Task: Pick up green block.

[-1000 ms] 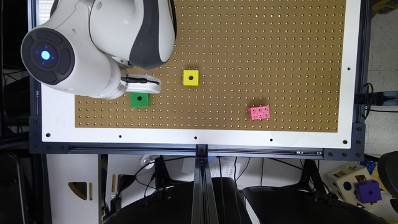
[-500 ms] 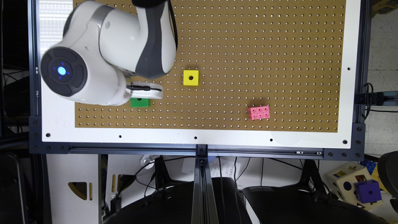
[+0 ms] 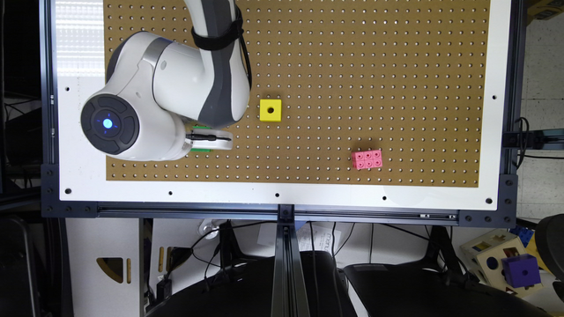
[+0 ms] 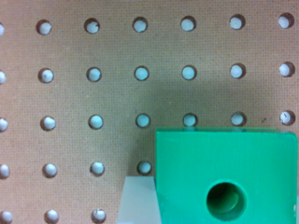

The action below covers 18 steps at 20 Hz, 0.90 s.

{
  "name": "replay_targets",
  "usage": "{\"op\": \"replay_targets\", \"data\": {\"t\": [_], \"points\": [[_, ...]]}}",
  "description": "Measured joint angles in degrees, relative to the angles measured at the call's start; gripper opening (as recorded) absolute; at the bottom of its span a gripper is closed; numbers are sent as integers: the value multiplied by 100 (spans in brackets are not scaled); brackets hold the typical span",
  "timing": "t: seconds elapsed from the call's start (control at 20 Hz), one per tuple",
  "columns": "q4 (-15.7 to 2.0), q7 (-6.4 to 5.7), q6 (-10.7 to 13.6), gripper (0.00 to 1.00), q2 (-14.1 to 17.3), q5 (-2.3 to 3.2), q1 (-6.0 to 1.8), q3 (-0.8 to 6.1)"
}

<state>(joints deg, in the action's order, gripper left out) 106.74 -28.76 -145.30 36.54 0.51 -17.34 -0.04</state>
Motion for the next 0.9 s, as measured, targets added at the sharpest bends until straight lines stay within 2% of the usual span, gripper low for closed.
{"op": "replay_targets", "data": {"t": [0.6,0.8,0.9], "points": [[1,0,33,0,-29,0,0,4],[1,0,198,0,-190,0,0,7],[1,0,387,0,-370,0,0,8]]}}
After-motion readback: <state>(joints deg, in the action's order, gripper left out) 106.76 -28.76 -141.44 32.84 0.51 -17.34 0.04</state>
